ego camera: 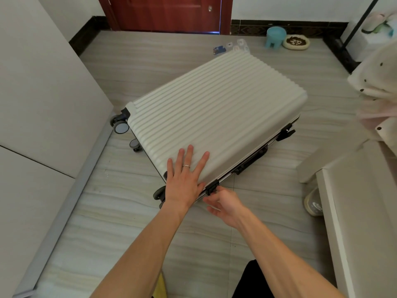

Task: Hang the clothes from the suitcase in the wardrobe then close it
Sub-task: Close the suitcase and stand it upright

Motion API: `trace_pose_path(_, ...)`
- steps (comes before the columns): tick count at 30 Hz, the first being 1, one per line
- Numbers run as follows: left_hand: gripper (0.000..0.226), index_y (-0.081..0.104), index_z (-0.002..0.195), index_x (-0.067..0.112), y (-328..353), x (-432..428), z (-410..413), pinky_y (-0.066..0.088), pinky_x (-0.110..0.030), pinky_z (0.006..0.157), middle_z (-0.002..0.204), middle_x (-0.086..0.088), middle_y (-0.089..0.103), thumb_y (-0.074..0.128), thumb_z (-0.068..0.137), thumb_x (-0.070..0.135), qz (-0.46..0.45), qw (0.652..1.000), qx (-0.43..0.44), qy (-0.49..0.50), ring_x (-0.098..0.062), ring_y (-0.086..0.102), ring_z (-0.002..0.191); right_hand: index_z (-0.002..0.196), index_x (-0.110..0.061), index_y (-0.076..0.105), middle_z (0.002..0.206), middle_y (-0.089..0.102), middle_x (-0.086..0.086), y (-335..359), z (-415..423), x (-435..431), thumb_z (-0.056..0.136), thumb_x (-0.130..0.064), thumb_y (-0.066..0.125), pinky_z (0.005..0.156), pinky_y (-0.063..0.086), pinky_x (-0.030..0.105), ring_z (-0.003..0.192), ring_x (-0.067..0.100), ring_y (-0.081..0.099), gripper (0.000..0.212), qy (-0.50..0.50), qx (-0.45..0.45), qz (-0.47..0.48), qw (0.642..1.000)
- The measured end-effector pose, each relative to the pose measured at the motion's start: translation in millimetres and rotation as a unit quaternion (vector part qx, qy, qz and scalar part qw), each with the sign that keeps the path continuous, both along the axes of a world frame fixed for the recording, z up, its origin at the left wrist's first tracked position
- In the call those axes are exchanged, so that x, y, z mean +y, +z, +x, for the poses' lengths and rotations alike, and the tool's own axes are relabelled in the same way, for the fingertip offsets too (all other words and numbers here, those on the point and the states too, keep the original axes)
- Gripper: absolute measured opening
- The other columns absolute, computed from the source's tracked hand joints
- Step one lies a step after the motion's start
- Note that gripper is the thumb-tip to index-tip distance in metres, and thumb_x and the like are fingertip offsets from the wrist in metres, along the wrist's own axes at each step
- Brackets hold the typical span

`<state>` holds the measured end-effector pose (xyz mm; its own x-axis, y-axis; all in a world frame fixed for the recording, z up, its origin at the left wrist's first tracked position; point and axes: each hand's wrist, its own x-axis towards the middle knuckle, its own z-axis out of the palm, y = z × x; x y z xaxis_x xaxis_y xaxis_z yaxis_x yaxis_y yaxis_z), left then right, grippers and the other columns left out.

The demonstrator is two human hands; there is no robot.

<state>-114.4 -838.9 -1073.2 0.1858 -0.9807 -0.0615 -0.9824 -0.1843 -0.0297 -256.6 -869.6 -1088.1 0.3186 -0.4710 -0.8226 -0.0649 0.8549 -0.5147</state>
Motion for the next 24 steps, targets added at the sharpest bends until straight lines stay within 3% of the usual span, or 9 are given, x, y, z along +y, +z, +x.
trace_pose_path(6, 0.095, -0.031, 0.149, 0.041, 5.0, 2.1, -1.0, 0.001, -0.055, 0.122, 0.163, -0.009, -0.028, 0.049, 0.099, 0.051, 0.009, 1.000, 0.008, 0.003, -0.033, -0.014, 0.152, 0.148, -0.015, 0.039, 0.094, 0.065, 0.005, -3.9, 1.3, 0.9, 0.080, 0.015, 0.060, 0.068, 0.047, 0.032, 0.089, 0.020, 0.066, 0.077, -0.008, -0.011, 0.004, 1.000)
trace_pose_path(9, 0.096, -0.031, 0.150, 0.037, 9.3, 1.5, -2.2, 0.005, -0.058, 0.121, 0.163, -0.015, -0.023, 0.050, 0.099, 0.048, 0.023, 1.000, -0.003, -0.009, -0.038, -0.010, 0.152, 0.114, -0.015, 0.057, 0.100, 0.065, 0.005, -0.9, 2.7, 1.1, 0.085, 0.006, 0.059, 0.067, 0.047, 0.031, 0.090, 0.020, 0.064, 0.036, -0.004, 0.020, -0.011, 1.000)
trace_pose_path(11, 0.096, -0.029, 0.151, 0.034, 12.1, 4.1, 3.0, 0.006, -0.059, 0.120, 0.163, -0.018, -0.020, 0.051, 0.099, 0.047, 0.037, 0.999, -0.011, -0.020, -0.039, -0.008, 0.152, 0.113, -0.017, 0.061, 0.108, 0.064, 0.001, 0.3, 1.3, -2.0, 0.090, -0.009, 0.060, 0.069, 0.049, 0.032, 0.097, 0.020, 0.063, 0.024, 0.012, 0.066, -0.046, 0.997)
trace_pose_path(16, 0.098, -0.009, 0.157, 0.038, 21.8, 36.2, 43.6, 0.010, -0.055, 0.121, 0.166, -0.014, -0.007, 0.064, 0.092, 0.042, 0.049, 0.999, -0.020, -0.013, -0.037, 0.002, 0.152, 0.129, -0.019, 0.051, 0.111, 0.060, 0.000, -7.6, -18.9, -13.3, 0.091, -0.028, 0.065, 0.081, 0.052, 0.037, 0.106, 0.022, 0.061, 0.041, 0.016, 0.135, -0.114, 0.984)
trace_pose_path(19, 0.097, 0.000, 0.156, 0.034, 29.9, 60.0, 67.5, 0.017, -0.052, 0.121, 0.165, -0.014, -0.003, 0.069, 0.088, 0.026, 0.080, 0.995, -0.062, 0.023, -0.038, 0.004, 0.152, 0.133, -0.012, 0.048, 0.115, 0.058, 0.006, -10.2, -33.4, -20.6, 0.094, -0.029, 0.062, 0.081, 0.049, 0.038, 0.112, 0.029, 0.059, 0.045, -0.020, 0.157, -0.109, 0.981)
trace_pose_path(22, 0.091, 0.003, 0.147, 0.024, 39.1, 72.7, 79.7, 0.026, -0.050, 0.118, 0.162, -0.018, 0.001, 0.066, 0.084, 0.005, 0.124, 0.985, -0.098, 0.068, -0.042, 0.002, 0.151, 0.131, -0.006, 0.049, 0.105, 0.056, 0.009, -8.1, -42.4, -24.4, 0.092, -0.023, 0.061, 0.069, 0.047, 0.036, 0.091, 0.027, 0.058, 0.044, -0.073, 0.165, -0.093, 0.979)
trace_pose_path(24, 0.083, 0.010, 0.145, 0.022, 47.5, 72.3, 82.9, 0.028, -0.050, 0.117, 0.161, -0.020, 0.005, 0.066, 0.085, 0.009, 0.154, 0.977, -0.106, 0.102, -0.045, 0.005, 0.150, 0.126, 0.000, 0.053, 0.089, 0.055, 0.010, -7.3, -47.1, -27.2, 0.092, -0.018, 0.055, 0.056, 0.043, 0.030, 0.070, 0.021, 0.050, 0.038, -0.098, 0.173, -0.077, 0.977)
